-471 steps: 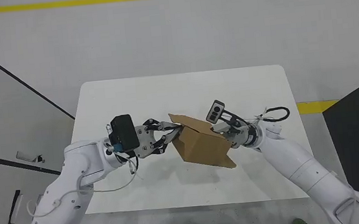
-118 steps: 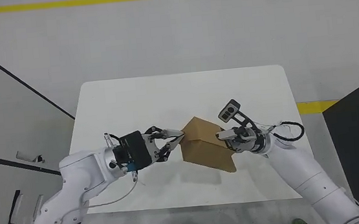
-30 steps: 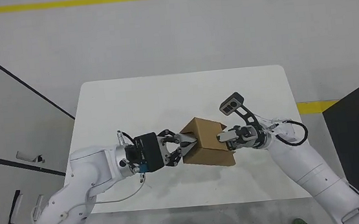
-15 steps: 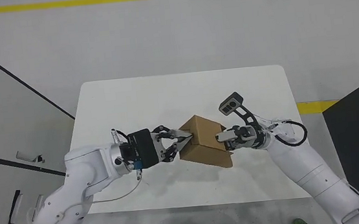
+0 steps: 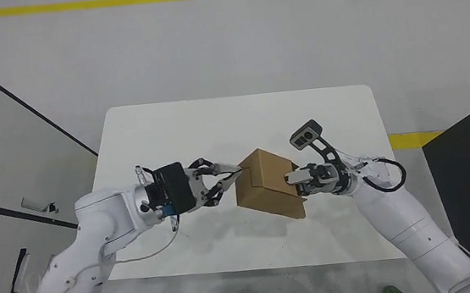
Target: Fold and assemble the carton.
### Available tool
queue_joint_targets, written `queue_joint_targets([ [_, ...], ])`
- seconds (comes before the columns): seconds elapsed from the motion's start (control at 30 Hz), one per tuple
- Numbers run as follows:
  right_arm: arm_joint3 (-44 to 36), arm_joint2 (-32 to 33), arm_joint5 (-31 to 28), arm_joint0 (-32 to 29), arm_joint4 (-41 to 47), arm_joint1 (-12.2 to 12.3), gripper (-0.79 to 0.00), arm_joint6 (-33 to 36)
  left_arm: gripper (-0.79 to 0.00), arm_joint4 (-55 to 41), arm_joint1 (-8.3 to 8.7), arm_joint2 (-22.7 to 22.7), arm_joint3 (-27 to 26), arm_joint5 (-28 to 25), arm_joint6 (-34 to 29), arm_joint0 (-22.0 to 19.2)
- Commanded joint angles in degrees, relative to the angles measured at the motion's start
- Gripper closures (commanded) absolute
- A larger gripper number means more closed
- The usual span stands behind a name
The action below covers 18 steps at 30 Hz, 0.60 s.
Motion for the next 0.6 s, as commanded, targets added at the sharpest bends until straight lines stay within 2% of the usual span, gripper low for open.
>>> queue_joint_targets([
  [0.0, 0.1, 0.4, -0.1, -0.1, 0.1, 0.0, 0.0, 0.2, 0.0, -0.2, 0.04, -0.6, 0.1, 0.2, 0.2, 0.2],
  [0.3, 0.1, 0.9, -0.1, -0.2, 0.4, -0.2, 0.0, 1.0, 0.0, -2.4, 0.3, -5.3, 0.1, 1.4, 1.1, 2.3],
  [0.57, -0.6, 1.2, -0.6, -0.1, -1.0, -0.2, 0.0, 0.5, 0.0, -2.3, 0.3, -5.3, 0.0, 1.6, 0.8, 2.4],
])
